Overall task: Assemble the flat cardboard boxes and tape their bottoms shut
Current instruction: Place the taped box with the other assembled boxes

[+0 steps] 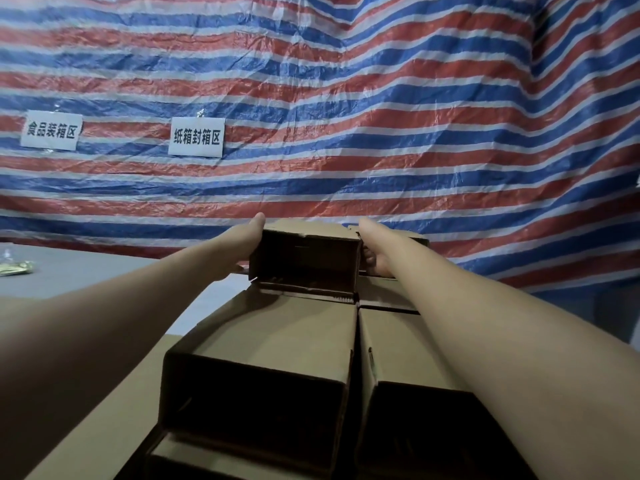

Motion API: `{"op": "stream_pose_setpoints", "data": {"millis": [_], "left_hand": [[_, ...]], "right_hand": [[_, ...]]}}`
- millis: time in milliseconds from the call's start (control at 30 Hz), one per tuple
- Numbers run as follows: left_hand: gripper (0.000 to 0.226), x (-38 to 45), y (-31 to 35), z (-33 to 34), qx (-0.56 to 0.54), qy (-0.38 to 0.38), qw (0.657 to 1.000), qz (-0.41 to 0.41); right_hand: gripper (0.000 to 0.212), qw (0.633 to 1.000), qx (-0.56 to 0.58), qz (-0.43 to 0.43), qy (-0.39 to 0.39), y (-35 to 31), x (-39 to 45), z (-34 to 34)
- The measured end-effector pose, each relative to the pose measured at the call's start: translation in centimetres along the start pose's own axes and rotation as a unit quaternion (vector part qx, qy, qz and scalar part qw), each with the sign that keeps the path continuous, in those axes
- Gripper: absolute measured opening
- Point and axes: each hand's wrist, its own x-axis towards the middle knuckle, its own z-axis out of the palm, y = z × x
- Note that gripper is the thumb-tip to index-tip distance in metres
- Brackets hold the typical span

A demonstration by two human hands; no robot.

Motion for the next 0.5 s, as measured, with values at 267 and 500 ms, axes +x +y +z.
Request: {"op": "stream_pose_setpoints", "data": {"millis": [267, 500], "left_hand": [[0.059, -7.0, 3.4, -3.8, 0.079, 0.118, 0.987, 0.068], [0.043, -18.5, 5.0, -4.4, 0.124, 0.160, 0.952, 0.231]], "right_hand": [[0.062, 0.998, -0.039, -0.047, -0.007, -3.0, -8.5, -2.6], [0.030, 0.981, 0.018, -0.162, 0.104, -2.0, -19.4, -3.9]]}}
